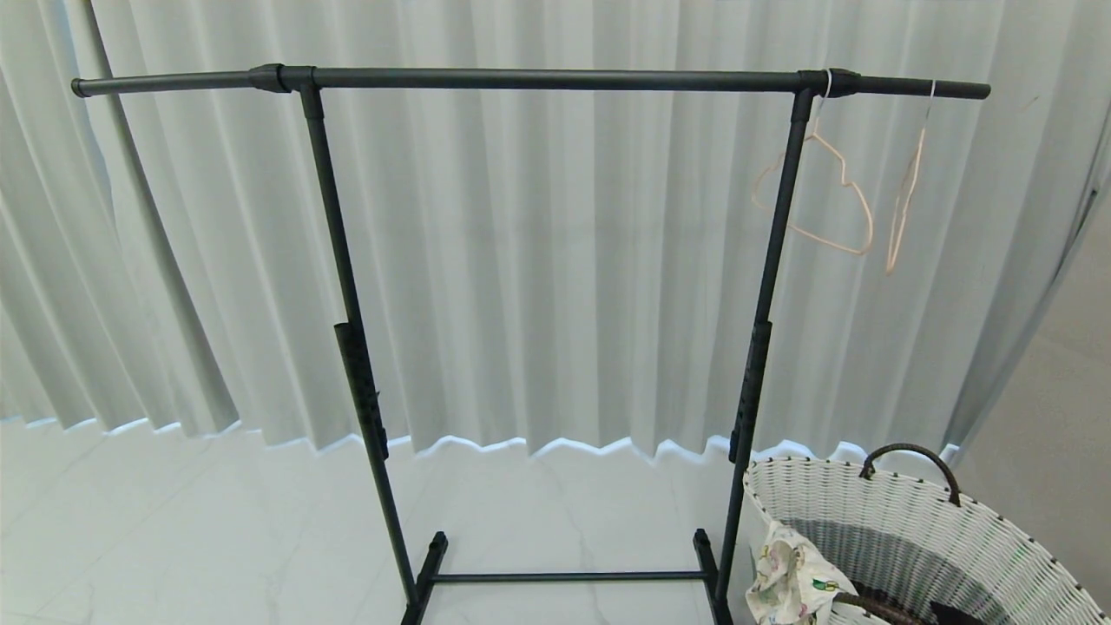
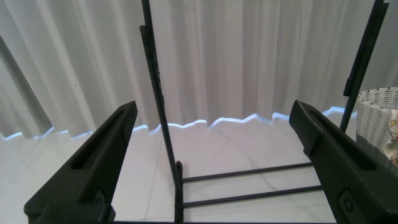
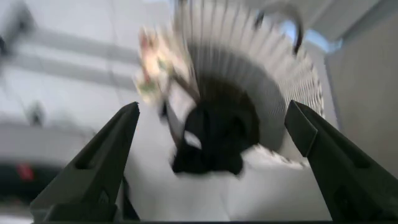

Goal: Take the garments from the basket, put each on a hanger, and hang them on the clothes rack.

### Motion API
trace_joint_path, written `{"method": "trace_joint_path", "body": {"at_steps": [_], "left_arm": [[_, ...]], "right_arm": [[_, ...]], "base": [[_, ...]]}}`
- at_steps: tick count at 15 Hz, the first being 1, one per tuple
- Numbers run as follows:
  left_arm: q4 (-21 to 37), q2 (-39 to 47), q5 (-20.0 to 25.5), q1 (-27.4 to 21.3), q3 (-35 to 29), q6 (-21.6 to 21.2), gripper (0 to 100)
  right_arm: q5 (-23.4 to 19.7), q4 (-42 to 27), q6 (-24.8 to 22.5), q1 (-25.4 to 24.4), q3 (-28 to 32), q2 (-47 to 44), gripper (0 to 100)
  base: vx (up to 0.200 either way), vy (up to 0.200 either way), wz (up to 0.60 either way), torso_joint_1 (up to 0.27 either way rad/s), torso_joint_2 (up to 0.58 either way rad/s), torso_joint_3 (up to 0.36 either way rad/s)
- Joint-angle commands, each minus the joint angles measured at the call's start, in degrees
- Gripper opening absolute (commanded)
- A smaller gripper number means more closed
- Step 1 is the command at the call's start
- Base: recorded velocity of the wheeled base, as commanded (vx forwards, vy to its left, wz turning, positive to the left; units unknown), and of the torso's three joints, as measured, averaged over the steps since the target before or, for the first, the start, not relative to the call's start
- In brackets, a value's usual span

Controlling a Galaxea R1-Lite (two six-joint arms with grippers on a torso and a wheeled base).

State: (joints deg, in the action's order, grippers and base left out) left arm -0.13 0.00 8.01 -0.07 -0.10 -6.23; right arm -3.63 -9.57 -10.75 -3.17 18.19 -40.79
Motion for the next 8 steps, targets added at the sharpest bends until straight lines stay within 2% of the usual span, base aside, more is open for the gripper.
{"method": "trace_joint_path", "body": {"at_steps": [1,2,5,8], "left_arm": [[-0.04,0.0,0.08,-0.01,0.01,-0.01,100],[-0.04,0.0,-0.01,-0.01,0.01,-0.01,100],[-0.04,0.0,0.08,-0.01,0.01,-0.01,100],[-0.04,0.0,-0.01,-0.01,0.01,-0.01,100]], "right_arm": [[3.81,4.65,-17.29,5.1,6.16,-40.6,100],[4.78,9.48,-20.27,5.1,5.63,-45.96,100],[7.41,13.7,-26.07,5.1,5.1,-54.22,100],[7.5,13.88,-26.16,5.1,4.75,-57.91,100]], "base": [[0.0,0.0,0.0,0.0,0.0,0.0],[0.0,0.0,0.0,0.0,0.0,0.0],[0.0,0.0,0.0,0.0,0.0,0.0],[0.0,0.0,0.0,0.0,0.0,0.0]]}}
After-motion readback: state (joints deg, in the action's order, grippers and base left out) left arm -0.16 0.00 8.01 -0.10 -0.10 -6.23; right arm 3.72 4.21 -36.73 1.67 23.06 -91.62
